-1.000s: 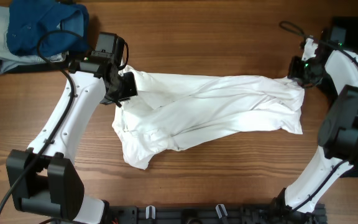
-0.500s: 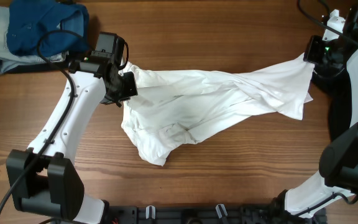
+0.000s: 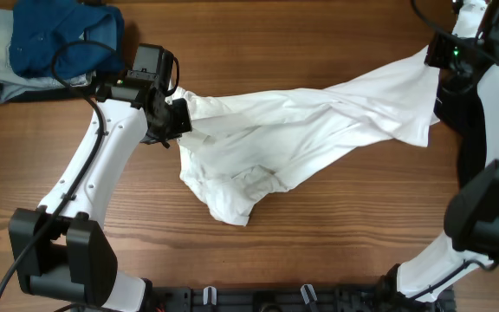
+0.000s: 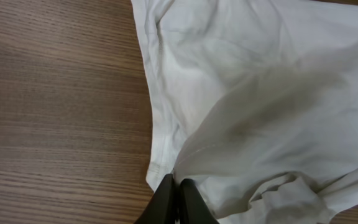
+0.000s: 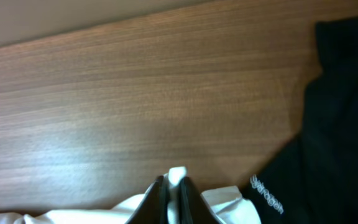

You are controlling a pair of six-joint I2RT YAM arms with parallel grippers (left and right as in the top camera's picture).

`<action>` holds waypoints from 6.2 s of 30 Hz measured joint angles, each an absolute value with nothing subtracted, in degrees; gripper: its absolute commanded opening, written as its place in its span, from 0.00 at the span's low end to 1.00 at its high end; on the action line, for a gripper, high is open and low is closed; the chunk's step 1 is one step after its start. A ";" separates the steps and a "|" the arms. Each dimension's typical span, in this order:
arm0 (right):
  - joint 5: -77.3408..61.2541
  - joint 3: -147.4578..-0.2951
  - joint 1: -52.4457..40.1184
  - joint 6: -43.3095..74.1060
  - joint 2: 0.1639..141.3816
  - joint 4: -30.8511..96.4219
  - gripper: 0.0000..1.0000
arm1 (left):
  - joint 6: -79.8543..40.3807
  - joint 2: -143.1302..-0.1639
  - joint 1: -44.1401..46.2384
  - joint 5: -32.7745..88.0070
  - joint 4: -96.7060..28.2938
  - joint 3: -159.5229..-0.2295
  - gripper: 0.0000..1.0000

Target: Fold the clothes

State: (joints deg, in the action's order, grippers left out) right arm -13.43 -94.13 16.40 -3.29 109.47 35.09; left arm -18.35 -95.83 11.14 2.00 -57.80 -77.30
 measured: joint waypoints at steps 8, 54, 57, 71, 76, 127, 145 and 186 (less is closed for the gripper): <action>-13.91 -94.35 16.78 2.26 113.14 43.92 0.99 | -18.35 -95.85 11.14 2.00 -58.59 -77.30 0.04; 0.01 -69.23 20.47 9.65 109.69 39.42 0.04 | -19.22 -96.01 10.79 1.34 -59.16 -77.30 0.04; -1.80 -73.10 20.47 9.39 107.61 41.04 0.04 | -19.25 -96.01 9.63 1.17 -59.09 -77.30 0.04; -12.71 -85.21 19.66 7.88 100.29 23.33 0.04 | -19.22 -91.46 7.20 -0.49 -54.54 -77.30 0.04; -13.32 -85.23 18.44 7.88 100.12 24.01 0.04 | -19.18 -91.37 7.14 -3.62 -53.52 -78.04 0.04; -11.42 -111.42 18.31 7.92 58.87 59.51 0.04 | -3.20 -77.47 4.99 -7.92 -73.52 -142.19 0.04; -18.00 -131.02 18.31 7.68 55.22 66.96 0.04 | -3.03 -66.43 9.72 -7.09 -75.55 -147.89 0.04; -22.65 -130.85 12.47 2.81 121.51 52.97 0.04 | -3.03 -120.68 9.80 -6.13 -56.64 -147.33 0.04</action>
